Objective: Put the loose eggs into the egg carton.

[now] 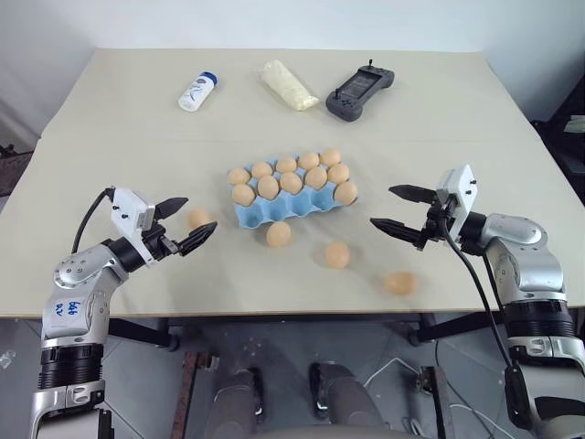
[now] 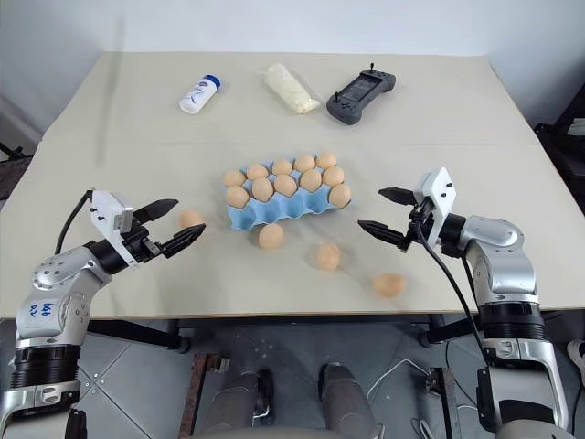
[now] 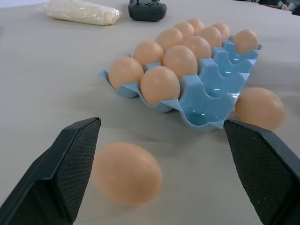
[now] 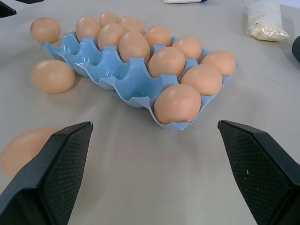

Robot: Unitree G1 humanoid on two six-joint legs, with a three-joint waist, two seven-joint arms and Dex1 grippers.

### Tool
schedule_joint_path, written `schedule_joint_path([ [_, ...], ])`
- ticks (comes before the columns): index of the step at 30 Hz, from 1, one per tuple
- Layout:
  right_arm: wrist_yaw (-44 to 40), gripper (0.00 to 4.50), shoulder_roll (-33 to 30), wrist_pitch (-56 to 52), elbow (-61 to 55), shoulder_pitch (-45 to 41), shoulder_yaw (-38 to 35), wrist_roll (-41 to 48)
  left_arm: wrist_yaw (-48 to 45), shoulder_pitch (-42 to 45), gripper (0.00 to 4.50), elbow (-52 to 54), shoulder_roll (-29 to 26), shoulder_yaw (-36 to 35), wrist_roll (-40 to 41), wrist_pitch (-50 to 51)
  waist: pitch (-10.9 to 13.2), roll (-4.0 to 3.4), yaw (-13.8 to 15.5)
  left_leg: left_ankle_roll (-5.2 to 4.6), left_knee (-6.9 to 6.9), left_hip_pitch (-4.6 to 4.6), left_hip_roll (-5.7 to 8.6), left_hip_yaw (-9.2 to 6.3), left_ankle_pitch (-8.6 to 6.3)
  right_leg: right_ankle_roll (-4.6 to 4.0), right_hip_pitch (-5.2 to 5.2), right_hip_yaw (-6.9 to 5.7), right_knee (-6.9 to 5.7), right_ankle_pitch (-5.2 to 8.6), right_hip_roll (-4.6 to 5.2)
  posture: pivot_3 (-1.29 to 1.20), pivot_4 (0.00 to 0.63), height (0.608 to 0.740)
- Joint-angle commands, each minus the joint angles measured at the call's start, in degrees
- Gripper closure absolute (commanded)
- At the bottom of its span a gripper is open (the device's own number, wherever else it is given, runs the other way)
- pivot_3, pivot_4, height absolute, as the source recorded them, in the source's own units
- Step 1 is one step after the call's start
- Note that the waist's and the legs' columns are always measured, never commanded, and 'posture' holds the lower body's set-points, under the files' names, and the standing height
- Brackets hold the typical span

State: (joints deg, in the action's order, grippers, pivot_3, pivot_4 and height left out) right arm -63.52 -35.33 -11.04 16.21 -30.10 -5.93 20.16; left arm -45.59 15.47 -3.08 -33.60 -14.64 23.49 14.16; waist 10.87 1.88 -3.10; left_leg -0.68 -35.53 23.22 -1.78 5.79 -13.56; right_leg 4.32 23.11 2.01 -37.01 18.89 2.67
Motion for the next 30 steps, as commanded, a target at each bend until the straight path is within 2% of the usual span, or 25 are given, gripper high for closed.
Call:
schedule_joint_path([
  [1,-0.40,0.00,-1.14,1.45,-0.91,-0.25,-0.79,0.21,-0.55,0.86,0.02,-0.16,-0.54,-0.26,0.07,-1.42,0.00,0.00,-0.01,0.00,0.00,0.00,0.00,0.00,0.00,0.00,0.00,0.00,0.00,0.00,0.00,0.00,0.150,0.740],
  [5,-0.27,0.00,-1.29,1.39,-1.12,-0.04,-1.11,0.37,3.19,1.46,0.02,-0.07,-0.14,0.12,-2.51,-1.98,0.00,0.00,0.02,-0.01,0.00,0.00,0.00,0.00,0.00,0.00,0.00,0.00,0.00,0.00,0.00,0.00,0.150,0.740],
  [11,0.17,0.00,-1.51,1.30,-1.14,-0.29,-1.47,0.39,3.94,1.01,0.02,2.92,-0.05,0.91,-2.17,0.52,0.00,0.00,0.01,-0.01,0.00,0.00,0.00,0.00,0.00,0.00,0.00,-0.01,0.00,0.00,0.00,0.00,0.150,0.740],
  [17,3.71,0.00,-3.09,-2.08,-8.55,3.65,-4.83,2.25,1.50,1.77,0.02,5.48,0.18,3.59,-0.68,1.56,0.00,0.00,0.16,-0.01,0.00,0.02,0.00,-0.01,0.00,0.00,0.00,0.00,0.01,0.00,0.00,0.00,0.150,0.740],
  [22,7.42,0.00,-5.08,-6.86,-19.17,13.01,-10.26,5.34,-2.07,2.24,0.02,5.79,1.44,4.81,1.75,0.99,0.00,0.00,0.86,0.00,0.00,0.02,0.00,-0.04,-0.01,0.00,-0.04,-0.02,0.05,0.00,0.00,0.00,0.150,0.740],
  [30,8.15,0.00,-8.92,-15.89,-37.33,34.60,-19.78,11.52,-9.28,2.30,0.02,4.77,1.30,7.50,2.55,-0.01,-0.01,-0.01,1.36,0.12,-0.01,-0.10,-0.01,-0.16,-0.10,-0.03,-0.29,-0.07,0.16,0.01,0.00,0.00,0.150,0.740],
])
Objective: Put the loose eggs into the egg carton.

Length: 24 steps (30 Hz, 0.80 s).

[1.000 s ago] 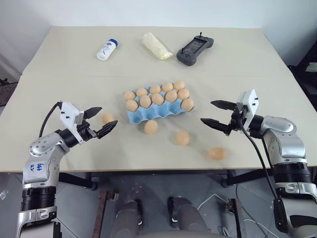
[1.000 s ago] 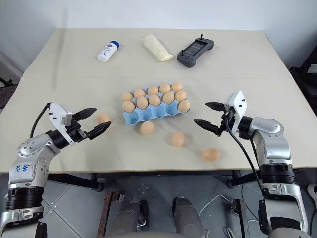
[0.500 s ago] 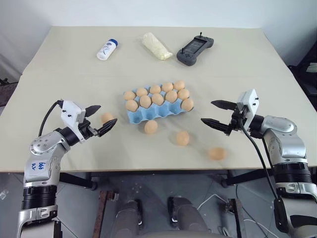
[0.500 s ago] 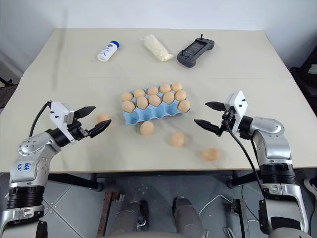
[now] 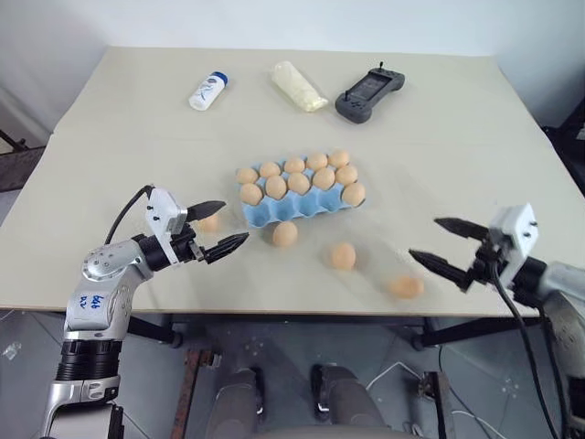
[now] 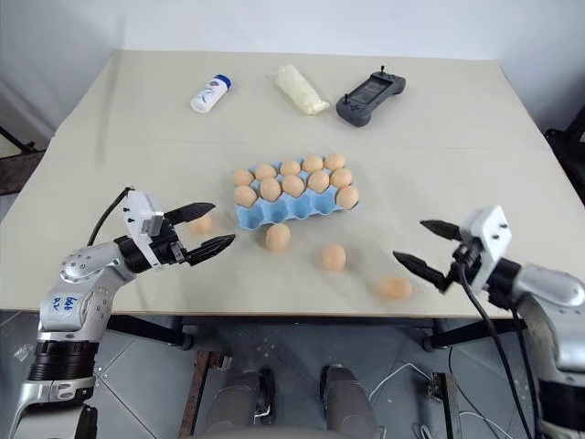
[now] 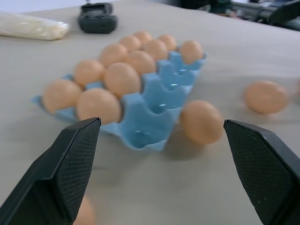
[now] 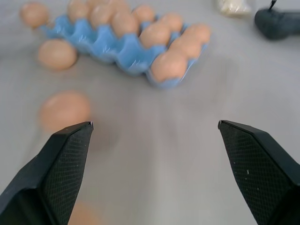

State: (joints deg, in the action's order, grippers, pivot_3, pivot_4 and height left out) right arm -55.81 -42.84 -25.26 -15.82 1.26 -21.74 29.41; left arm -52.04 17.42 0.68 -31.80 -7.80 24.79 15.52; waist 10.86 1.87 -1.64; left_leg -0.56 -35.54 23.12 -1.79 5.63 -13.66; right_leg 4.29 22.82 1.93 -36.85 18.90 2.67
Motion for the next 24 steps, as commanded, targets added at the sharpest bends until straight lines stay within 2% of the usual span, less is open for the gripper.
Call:
schedule_joint_path([
  [1,0.57,0.00,-1.62,-2.05,-6.37,4.94,-4.55,2.43,-3.81,0.25,0.02,0.89,-0.67,0.94,1.22,-1.44,0.00,0.00,-0.15,0.05,-0.01,-0.02,0.01,0.01,-0.04,0.00,-0.02,0.02,0.00,0.00,0.00,0.00,0.150,0.740],
  [5,0.48,0.00,-1.94,-2.03,-9.98,11.25,-5.06,1.68,-8.24,-0.56,0.02,0.47,-1.67,2.67,0.77,-2.18,0.00,0.00,-0.14,0.04,-0.03,-0.15,0.00,0.00,-0.03,-0.05,-0.14,0.01,-0.02,-0.03,0.01,0.00,0.150,0.740],
  [8,1.15,0.00,-1.33,-1.96,-11.24,12.89,-3.53,1.69,-10.59,-0.75,0.02,0.19,-1.40,2.81,1.76,-2.73,0.00,0.00,-0.10,0.04,-0.04,-0.15,0.00,-0.03,-0.03,-0.08,-0.16,-0.01,-0.01,-0.02,0.02,0.00,0.150,0.740],
  [15,3.63,0.00,-0.57,0.62,-8.64,10.60,2.69,-2.03,-14.72,-2.28,0.02,0.78,-1.50,3.67,2.85,-2.85,0.00,0.00,-0.09,0.06,-0.02,-0.11,0.00,-0.08,-0.05,-0.12,-0.13,-0.03,0.08,0.00,0.06,0.00,0.150,0.740],
  [24,2.83,0.00,0.59,4.87,0.12,4.10,9.89,-6.07,-14.17,-4.00,0.02,1.35,-1.53,4.64,1.02,-3.93,0.00,0.00,-0.03,0.05,0.02,-0.05,0.01,-0.14,-0.06,-0.14,-0.12,-0.11,0.19,0.00,0.10,0.00,0.150,0.740],
])
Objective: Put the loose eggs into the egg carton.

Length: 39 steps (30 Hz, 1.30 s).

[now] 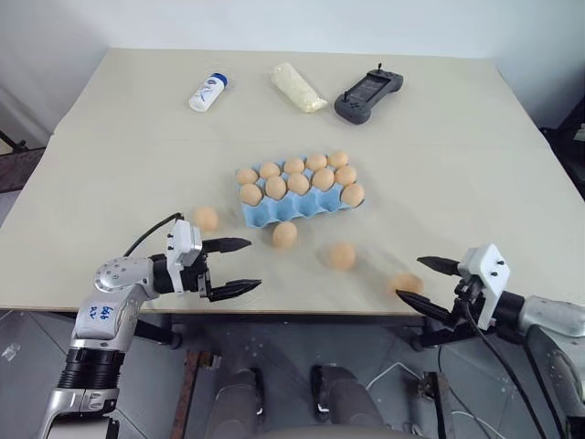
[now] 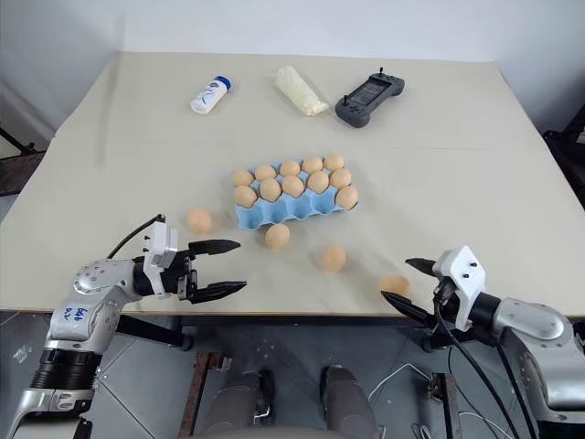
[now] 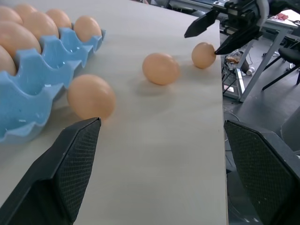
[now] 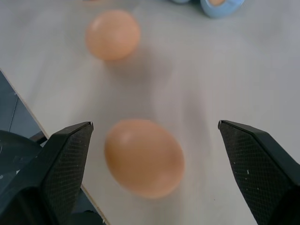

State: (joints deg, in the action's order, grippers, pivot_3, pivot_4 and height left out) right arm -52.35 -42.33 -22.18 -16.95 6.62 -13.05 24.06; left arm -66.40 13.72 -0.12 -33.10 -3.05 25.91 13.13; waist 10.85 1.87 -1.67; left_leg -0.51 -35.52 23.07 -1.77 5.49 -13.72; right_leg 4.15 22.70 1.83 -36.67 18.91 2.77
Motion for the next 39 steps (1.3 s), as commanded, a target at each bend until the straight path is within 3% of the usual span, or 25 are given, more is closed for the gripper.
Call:
schedule_joint_path([
  [1,-0.74,0.00,0.07,2.01,1.76,-1.58,1.63,-0.92,0.43,-0.33,0.02,2.15,-0.20,-0.18,-0.17,-1.70,0.00,0.00,0.00,-0.01,0.00,0.00,0.00,0.00,0.00,0.00,0.00,-0.01,0.02,0.00,0.00,0.00,0.150,0.740],
  [6,-0.05,0.00,0.57,2.93,5.12,-4.32,3.72,-2.44,1.47,-0.69,0.02,2.43,-0.13,-0.46,-0.25,-2.37,0.00,0.00,-0.07,-0.01,0.00,0.02,0.00,-0.01,-0.01,0.01,0.00,-0.02,0.04,0.00,0.01,0.00,0.150,0.740],
  [9,0.63,0.59,0.96,2.51,5.93,-5.35,4.37,-2.79,2.09,-0.96,0.00,2.62,-0.15,-0.54,-0.25,-2.69,0.00,-0.01,-0.02,-0.01,0.00,0.02,0.00,-0.01,-0.01,0.01,0.00,-0.03,0.03,0.00,0.01,0.00,0.150,0.740],
  [14,1.15,2.33,0.71,1.80,5.79,-5.73,4.63,-2.75,2.91,-1.06,0.00,2.52,-0.24,-0.73,-0.20,-3.08,0.00,-0.01,-0.01,-0.01,0.01,0.03,0.00,-0.02,-0.01,0.01,0.00,-0.04,0.05,0.00,0.01,0.00,0.150,0.740],
  [16,1.44,2.80,0.86,2.16,5.56,-6.13,4.13,-2.40,3.08,-1.04,0.00,2.50,-0.29,-0.80,-0.15,-3.13,0.00,-0.01,-0.04,-0.01,0.01,0.03,0.00,-0.01,-0.02,0.01,-0.01,-0.04,0.05,0.00,0.01,0.00,0.150,0.740],
  [24,6.66,2.86,3.45,-0.54,4.73,-18.63,2.77,0.54,4.33,-0.78,0.00,2.15,0.05,-1.37,-0.01,-3.98,-0.01,-0.01,-0.29,-0.01,-0.01,0.00,0.00,-0.01,-0.01,0.01,0.01,-0.03,-0.07,-0.01,0.00,0.00,0.150,0.740],
  [31,10.89,2.86,9.62,-2.13,9.45,-31.63,9.34,-2.62,5.55,0.08,0.00,1.33,0.70,-1.58,-0.09,-4.90,-0.01,-0.01,-0.33,-0.01,0.00,0.05,0.00,-0.02,0.00,0.00,0.06,-0.07,-0.02,0.00,0.01,0.00,0.150,0.740],
  [39,12.97,2.86,19.05,2.35,24.98,-43.79,17.00,-9.33,7.05,0.78,0.00,0.97,1.79,-1.21,-0.52,-5.69,0.00,-0.02,-0.50,-0.20,0.00,0.12,0.01,0.00,0.11,0.01,0.15,-0.10,-0.09,0.00,0.00,0.00,0.150,0.740],
])
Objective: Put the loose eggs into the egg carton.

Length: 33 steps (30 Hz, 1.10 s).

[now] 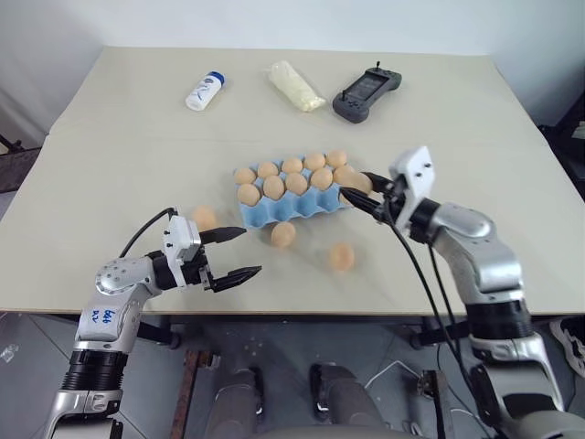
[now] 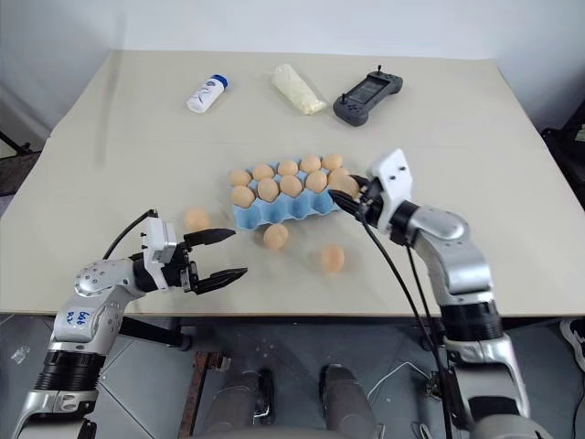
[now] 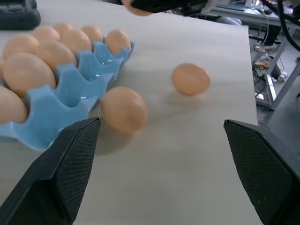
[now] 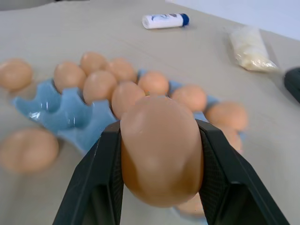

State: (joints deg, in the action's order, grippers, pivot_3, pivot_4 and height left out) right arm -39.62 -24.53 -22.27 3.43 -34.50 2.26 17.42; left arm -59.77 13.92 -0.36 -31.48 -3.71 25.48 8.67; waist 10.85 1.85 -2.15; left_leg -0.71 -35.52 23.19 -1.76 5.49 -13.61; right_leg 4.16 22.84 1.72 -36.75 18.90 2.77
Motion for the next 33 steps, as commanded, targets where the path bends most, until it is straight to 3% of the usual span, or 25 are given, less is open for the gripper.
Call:
schedule_joint_path([
  [1,0.19,2.86,1.90,3.17,6.30,-3.56,2.15,-3.31,0.56,0.69,0.00,1.11,0.24,-0.57,-0.11,-1.34,0.00,0.00,-0.03,-0.01,0.00,0.00,0.00,0.00,0.01,0.00,0.00,-0.01,0.00,0.00,0.00,0.00,0.150,0.740],
  [11,-1.29,2.86,5.94,10.57,19.98,-10.03,4.43,-8.33,1.97,0.19,0.00,1.83,0.70,-0.56,-0.15,-1.76,0.00,0.00,-0.45,-0.03,0.00,0.01,0.01,0.00,0.02,0.00,0.01,-0.04,-0.04,0.00,0.00,0.00,0.150,0.740],
  [19,-4.31,0.15,4.90,9.65,17.49,-9.94,3.73,-7.76,2.60,-0.16,0.00,2.22,0.62,-0.68,0.07,-1.87,0.01,-0.01,-1.30,-0.02,-0.01,0.00,0.00,0.01,0.02,0.00,0.01,-0.03,-0.10,0.00,-0.01,0.00,0.150,0.740],
  [20,-4.88,0.03,4.64,9.34,16.72,-9.72,3.65,-7.50,2.62,-0.22,0.00,2.26,0.60,-0.69,0.12,-1.88,0.01,-0.02,-1.29,-0.02,-0.01,0.00,0.00,0.01,0.02,0.00,0.01,-0.03,-0.10,0.00,-0.01,0.00,0.150,0.740],
  [26,-8.40,0.03,1.67,7.37,9.62,-7.31,2.07,-5.25,2.56,-0.18,0.00,2.14,0.50,-0.85,0.38,-1.85,0.01,-0.02,-1.14,0.02,-0.01,0.00,0.00,0.00,0.00,0.00,0.01,-0.03,-0.09,0.00,-0.01,0.00,0.150,0.740],
  [33,-17.85,0.03,-8.87,4.54,-3.54,4.81,-3.51,2.52,3.64,-1.65,0.00,3.33,0.42,-2.10,0.89,-1.41,0.01,-0.02,-0.64,-0.02,0.07,0.05,0.00,-0.04,-0.05,0.00,-0.02,-0.06,0.16,0.00,0.02,0.00,0.150,0.740],
])
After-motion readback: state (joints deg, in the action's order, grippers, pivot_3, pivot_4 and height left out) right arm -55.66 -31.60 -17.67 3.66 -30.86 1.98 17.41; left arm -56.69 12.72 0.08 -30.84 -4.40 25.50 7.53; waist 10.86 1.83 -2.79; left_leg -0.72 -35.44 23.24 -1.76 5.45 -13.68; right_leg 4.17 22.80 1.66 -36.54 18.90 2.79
